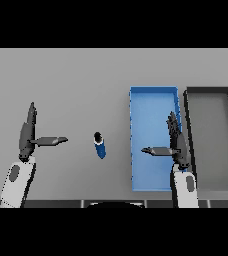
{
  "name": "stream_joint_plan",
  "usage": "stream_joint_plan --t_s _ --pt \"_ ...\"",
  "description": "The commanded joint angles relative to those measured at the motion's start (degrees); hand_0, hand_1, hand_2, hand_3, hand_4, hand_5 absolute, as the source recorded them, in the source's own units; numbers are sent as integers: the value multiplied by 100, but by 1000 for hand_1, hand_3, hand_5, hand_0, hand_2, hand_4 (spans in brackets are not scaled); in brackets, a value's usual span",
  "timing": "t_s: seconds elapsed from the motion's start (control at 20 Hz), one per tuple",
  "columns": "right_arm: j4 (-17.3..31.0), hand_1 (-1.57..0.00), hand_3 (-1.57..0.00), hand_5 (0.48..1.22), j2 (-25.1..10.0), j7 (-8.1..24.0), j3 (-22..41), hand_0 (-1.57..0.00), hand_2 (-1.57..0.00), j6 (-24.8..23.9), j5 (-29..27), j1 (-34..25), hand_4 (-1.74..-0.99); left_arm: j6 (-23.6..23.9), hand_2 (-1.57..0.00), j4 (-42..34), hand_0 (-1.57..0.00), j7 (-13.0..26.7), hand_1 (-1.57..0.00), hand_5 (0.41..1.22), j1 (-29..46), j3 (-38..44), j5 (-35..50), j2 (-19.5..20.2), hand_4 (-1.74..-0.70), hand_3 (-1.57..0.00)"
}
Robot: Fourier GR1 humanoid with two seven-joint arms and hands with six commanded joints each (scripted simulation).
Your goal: Pick up the blue pipe and place it into the blue bin.
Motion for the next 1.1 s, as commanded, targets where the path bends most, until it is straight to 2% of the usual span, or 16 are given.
stream_joint_plan --t_s 0.0,0.25,0.3,0.35,0.4,0.45,0.6,0.75,0.95,1.05 --pt "0 1 1 617 4 0 3 1 1 -7 1 -1 -1225 0 1 1 1 -26 1 591 0 6 2 1 -1074 1" --pt "0 1 1 617 45 11 45 1 1 -48 57 -9 -1225 -37 1 3 1 -41 1 591 10 43 40 46 -1074 1" --pt "-168 1 1 617 -204 -310 242 1 1 117 320 141 -1225 -836 1 -70 1 -291 1 591 51 -157 82 493 -1074 1" --pt "-333 1 1 618 -382 -450 379 1 1 210 514 315 -1224 -1359 1 -73 1 -460 1 590 66 -198 149 842 -1073 1" --pt "-408 1 1 618 -446 -506 513 1 1 282 656 418 -1225 -1682 1 30 1 -470 1 589 -4 -264 172 979 -1074 1" --pt "-536 1 1 620 -494 -424 587 1 1 298 746 432 -1225 -1872 1 39 1 -499 1 587 -25 -321 180 1044 -1076 1" --pt "-742 1 1 614 -605 -327 695 1 1 229 1012 552 -1203 -2093 1 -10 1 -622 1 596 30 -375 189 1156 -1080 1" --pt "-746 1 1 597 -648 -107 645 1 1 193 1024 535 -1185 -2307 1 -200 1 -661 1 605 144 -406 330 1262 -1086 1" --pt "-652 1 1 607 -623 -259 695 1 1 248 1023 452 -1198 -2852 1 -576 1 -816 1 554 330 -777 293 1368 -1102 1" --pt "-682 1 1 611 -648 -281 689 1 1 251 1026 443 -1205 -2975 1 -805 1 -664 1 514 444 -1008 288 1304 -1124 1"
